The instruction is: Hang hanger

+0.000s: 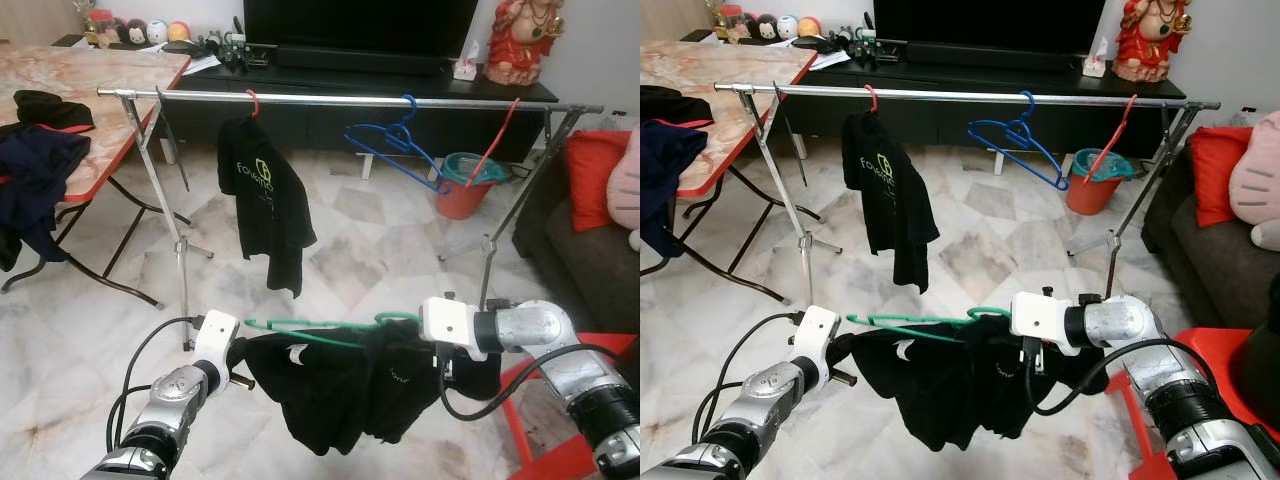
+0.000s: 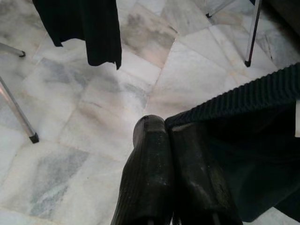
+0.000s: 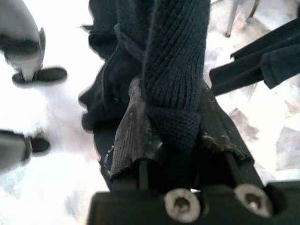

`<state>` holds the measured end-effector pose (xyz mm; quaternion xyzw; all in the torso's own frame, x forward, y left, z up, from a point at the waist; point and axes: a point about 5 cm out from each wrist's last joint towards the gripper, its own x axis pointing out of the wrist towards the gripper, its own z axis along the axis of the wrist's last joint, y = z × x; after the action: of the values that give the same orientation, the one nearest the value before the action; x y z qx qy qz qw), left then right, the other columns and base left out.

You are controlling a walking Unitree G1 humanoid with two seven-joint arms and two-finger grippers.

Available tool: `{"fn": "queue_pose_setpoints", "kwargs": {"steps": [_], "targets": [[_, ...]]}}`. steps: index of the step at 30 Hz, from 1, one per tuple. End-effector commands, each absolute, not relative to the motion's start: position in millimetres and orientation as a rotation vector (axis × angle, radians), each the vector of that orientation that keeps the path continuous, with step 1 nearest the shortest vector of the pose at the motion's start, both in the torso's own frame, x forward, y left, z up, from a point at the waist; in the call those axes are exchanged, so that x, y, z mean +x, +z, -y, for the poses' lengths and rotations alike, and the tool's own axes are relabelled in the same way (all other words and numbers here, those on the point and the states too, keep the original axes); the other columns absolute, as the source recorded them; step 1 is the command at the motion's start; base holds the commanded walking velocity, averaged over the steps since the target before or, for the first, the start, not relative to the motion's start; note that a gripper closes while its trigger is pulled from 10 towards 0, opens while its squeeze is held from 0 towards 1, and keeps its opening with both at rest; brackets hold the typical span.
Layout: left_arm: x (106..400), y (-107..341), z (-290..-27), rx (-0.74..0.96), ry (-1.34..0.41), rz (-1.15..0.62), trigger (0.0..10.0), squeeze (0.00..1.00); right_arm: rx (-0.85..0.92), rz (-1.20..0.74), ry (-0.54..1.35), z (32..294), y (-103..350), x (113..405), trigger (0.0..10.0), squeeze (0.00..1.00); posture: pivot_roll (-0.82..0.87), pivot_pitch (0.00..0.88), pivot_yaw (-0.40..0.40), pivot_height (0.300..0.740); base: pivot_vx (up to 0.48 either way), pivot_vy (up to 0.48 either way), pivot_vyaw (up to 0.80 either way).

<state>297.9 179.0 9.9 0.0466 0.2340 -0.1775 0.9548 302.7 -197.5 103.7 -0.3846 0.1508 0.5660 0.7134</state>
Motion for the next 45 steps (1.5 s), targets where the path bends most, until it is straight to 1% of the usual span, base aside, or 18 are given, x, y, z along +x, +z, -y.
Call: {"fn": "queue_pose_setpoints", "kwargs": {"steps": [1, 6, 9, 13, 17, 23, 27, 32, 35, 41, 45], "targets": [[277.4, -5.2, -232.7, 0.121, -0.137, -0.619, 0.0, 0.0, -0.974, -0.499, 1.122, 253.8, 116.1, 300.1, 0.0, 0.0, -0.12, 0.0, -0.034, 0.74, 0.0, 0.0, 0.0], [276.8, -5.4, -233.7, 0.122, -0.132, -0.621, 0.0, 0.0, -0.975, -0.507, 1.144, 250.4, 113.1, 299.3, 0.0, 0.0, -0.11, 0.0, -0.034, 0.74, 0.0, 0.0, 0.0], [276.5, -5.3, -234.8, 0.123, -0.129, -0.621, 0.0, 0.0, -1.08, -0.571, 1.148, 255.3, 108.8, 298.1, 0.0, 0.0, -0.11, 0.0, -0.034, 0.74, 0.0, 0.0, 0.0], [276.6, -5.2, -235.4, 0.123, -0.125, -0.622, 0.0, 0.0, -1.158, -0.618, 1.144, 260.8, 107.3, 297.6, 0.0, 0.0, -0.11, 0.0, -0.035, 0.74, 0.0, 0.0, 0.0], [276.9, -5.0, -235.3, 0.122, -0.124, -0.622, 0.0, 0.0, -1.267, -0.67, 1.099, 269.2, 108.0, 300.1, 0.0, 0.0, -0.11, 0.0, -0.036, 0.74, 0.0, 0.0, 0.0], [277.2, -4.8, -235.2, 0.123, -0.125, -0.623, 0.0, 0.0, -1.346, -0.686, 1.074, 270.7, 104.7, 301.9, 0.0, 0.0, -0.11, 0.0, -0.037, 0.74, 0.0, 0.0, 0.0], [280.5, -1.0, -236.2, 0.125, -0.134, -0.613, 0.0, 0.0, -1.401, -0.691, 1.05, 267.9, 97.5, 303.2, 0.0, 0.0, -0.11, 0.0, -0.037, 0.74, 0.0, 0.0, 0.0], [285.8, 4.7, -235.3, 0.126, -0.163, -0.597, 0.0, 0.0, -1.415, -0.673, 1.05, 257.8, 89.4, 303.5, 0.0, 0.0, -0.11, 0.0, -0.039, 0.74, 0.0, 0.0, 0.0], [291.0, 10.0, -232.1, 0.111, -0.2, -0.581, 0.0, 0.0, -1.447, -0.688, 1.053, 251.9, 79.6, 301.2, 0.0, 0.0, -0.11, 0.0, -0.04, 0.74, 0.0, 0.0, 0.0], [300.1, 20.1, -221.6, 0.101, -0.292, -0.551, 0.0, 0.0, -1.453, -0.665, 1.03, 237.3, 68.2, 301.1, 0.0, 0.0, -0.1, 0.0, -0.042, 0.74, 0.0, 0.0, 0.0], [303.8, 23.9, -214.2, 0.105, -0.349, -0.546, 0.0, 0.0, -1.518, -0.661, 0.906, 241.2, 71.2, 309.8, 0.0, 0.0, -0.11, 0.0, -0.041, 0.74, 0.0, 0.0, 0.0]]}}
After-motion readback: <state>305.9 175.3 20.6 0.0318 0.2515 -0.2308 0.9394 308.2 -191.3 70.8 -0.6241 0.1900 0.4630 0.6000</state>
